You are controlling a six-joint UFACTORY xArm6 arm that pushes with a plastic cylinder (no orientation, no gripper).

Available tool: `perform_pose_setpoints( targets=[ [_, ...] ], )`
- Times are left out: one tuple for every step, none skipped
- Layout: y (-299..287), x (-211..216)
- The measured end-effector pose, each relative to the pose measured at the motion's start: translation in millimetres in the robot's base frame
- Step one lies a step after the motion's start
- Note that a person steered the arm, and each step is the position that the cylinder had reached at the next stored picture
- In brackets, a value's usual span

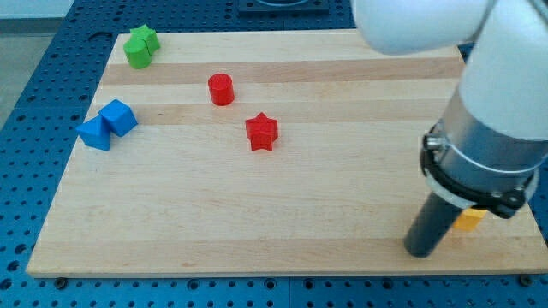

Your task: Move the red star towards the bottom center of the board

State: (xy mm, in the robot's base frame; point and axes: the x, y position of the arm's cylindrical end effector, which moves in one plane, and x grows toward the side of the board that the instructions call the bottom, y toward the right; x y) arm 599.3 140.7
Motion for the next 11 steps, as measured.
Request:
perform_pose_setpoints(
  targets=[
    [-21,-29],
    [-21,-69],
    [-21,-126],
    [-39,-171],
    [-89,-196],
    [-151,-201],
    [-206,-175],
    [-218,-124],
    [-218,-95],
    [-220,-102],
    [-233,-115]
  ],
)
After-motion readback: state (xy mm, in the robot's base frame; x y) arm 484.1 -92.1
